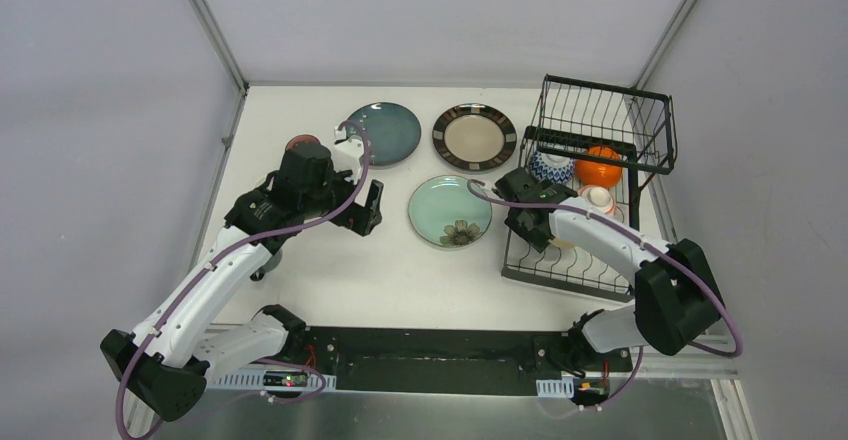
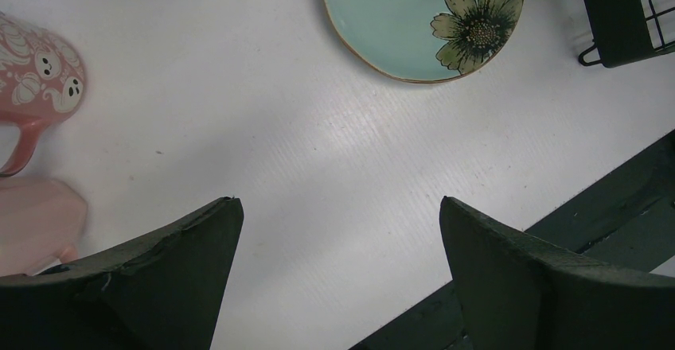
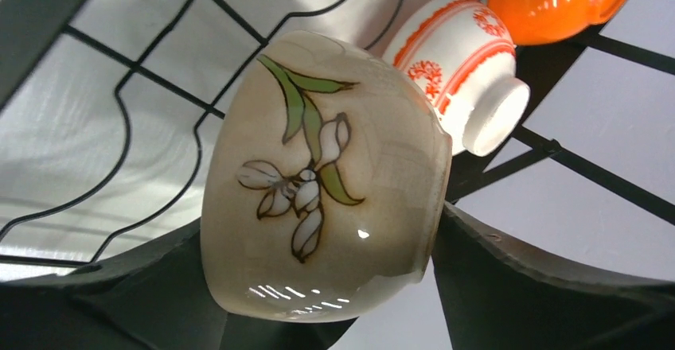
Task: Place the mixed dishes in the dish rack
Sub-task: Turn the bowl upside down on the dish rack.
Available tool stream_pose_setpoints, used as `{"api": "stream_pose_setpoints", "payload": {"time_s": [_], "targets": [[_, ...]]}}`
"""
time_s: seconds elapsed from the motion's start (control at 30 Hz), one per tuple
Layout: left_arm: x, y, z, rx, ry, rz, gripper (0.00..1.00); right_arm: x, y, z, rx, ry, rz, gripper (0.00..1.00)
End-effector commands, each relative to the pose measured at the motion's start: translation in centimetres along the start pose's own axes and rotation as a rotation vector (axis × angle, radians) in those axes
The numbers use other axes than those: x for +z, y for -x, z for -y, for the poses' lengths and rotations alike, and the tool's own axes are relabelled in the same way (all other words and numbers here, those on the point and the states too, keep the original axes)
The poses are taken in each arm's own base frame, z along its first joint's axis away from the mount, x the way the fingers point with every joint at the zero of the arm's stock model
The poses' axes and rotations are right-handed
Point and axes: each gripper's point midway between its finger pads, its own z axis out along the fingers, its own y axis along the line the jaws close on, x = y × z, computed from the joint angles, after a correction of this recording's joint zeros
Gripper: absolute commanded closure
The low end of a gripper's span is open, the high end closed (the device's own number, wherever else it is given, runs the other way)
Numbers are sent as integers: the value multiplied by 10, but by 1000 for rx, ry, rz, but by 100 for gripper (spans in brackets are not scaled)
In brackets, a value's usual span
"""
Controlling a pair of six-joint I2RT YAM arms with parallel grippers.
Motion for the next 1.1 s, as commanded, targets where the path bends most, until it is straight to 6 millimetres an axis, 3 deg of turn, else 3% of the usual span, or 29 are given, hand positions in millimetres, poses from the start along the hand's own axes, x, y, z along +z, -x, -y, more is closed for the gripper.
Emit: {"api": "stream_pose_setpoints", "payload": {"time_s": [0.0,0.2,0.63,0.9,1.0,1.07], "targets": [[0,10,-2,-5,12,43,1,-4,5,-10,10,58,20,12],[1,9,-4,-4,21,41,1,-15,1,-15,2,110,28,1],[1,9,-3,1,15,39,1,-50,-15,-10,11,199,37,1],[0,9,-2,2,13,43,1,-49,-21,-25,-7,253,6,0],[-1,9,-2,2,13,43,1,-51,-20,-28,-5,272,12,10],[-1,9,-2,1,10,46,1,-51,-18,-26,-3,260,23,26]]}}
